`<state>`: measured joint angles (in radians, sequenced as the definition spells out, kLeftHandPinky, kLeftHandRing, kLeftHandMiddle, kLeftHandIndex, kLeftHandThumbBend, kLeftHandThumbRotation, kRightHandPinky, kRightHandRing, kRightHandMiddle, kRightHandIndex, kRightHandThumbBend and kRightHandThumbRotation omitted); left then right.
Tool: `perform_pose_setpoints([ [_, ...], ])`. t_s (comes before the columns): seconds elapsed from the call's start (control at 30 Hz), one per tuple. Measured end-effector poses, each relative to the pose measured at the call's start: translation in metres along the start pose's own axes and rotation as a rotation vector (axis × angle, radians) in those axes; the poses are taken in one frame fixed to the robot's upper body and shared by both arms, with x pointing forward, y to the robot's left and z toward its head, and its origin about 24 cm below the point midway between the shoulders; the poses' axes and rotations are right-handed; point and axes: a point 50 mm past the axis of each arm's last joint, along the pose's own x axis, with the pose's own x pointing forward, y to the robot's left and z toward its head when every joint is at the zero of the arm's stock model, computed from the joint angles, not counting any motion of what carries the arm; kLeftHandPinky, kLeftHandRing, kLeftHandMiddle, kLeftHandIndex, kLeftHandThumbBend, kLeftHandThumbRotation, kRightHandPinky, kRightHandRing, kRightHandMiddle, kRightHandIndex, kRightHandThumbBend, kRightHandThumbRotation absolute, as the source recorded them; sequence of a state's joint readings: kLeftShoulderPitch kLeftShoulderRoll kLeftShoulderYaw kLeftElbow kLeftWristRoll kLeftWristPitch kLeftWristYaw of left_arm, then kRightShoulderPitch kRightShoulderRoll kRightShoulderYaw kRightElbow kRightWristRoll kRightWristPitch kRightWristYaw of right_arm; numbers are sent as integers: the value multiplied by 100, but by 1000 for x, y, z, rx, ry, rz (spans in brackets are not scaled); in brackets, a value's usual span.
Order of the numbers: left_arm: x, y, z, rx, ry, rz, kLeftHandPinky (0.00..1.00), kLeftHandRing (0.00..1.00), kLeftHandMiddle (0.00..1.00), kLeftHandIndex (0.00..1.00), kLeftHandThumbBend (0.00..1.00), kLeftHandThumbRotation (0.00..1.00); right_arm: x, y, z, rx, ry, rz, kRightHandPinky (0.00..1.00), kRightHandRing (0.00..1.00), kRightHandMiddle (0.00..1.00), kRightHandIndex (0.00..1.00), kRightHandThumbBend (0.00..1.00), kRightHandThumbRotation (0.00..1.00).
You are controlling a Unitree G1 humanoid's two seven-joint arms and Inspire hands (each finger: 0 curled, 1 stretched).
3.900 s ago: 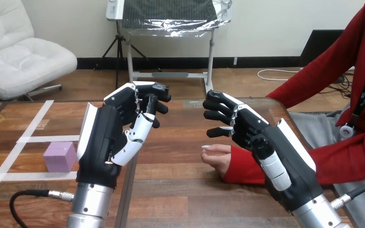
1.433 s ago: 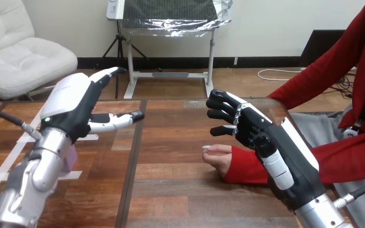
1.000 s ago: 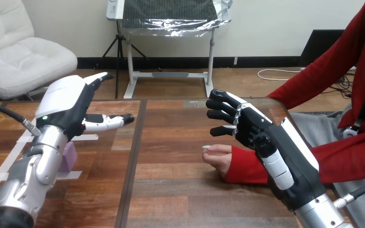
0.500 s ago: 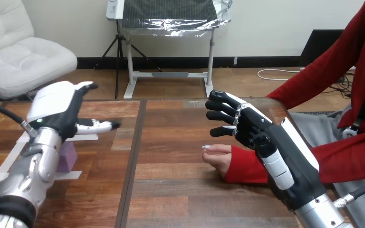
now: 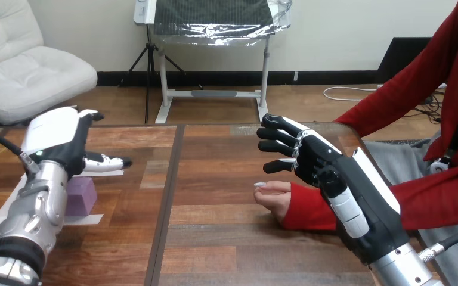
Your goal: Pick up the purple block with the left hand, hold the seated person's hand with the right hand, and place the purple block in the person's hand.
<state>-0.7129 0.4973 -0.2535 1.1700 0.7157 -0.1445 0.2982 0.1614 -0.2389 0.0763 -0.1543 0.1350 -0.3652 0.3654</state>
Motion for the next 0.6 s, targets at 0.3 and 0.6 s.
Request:
perform_pose_setpoints([
  [0.3, 0, -2, -6, 26, 64, -26, 77, 83, 85, 85, 88, 41, 0, 0, 0, -1, -1, 0, 69, 82, 84, 86, 90, 100],
  [0.6, -1, -7, -13, 47, 120, -70, 79, 85, 88, 86, 85, 39, 0, 0, 1, -2, -4, 1, 69, 82, 84, 86, 90, 100],
])
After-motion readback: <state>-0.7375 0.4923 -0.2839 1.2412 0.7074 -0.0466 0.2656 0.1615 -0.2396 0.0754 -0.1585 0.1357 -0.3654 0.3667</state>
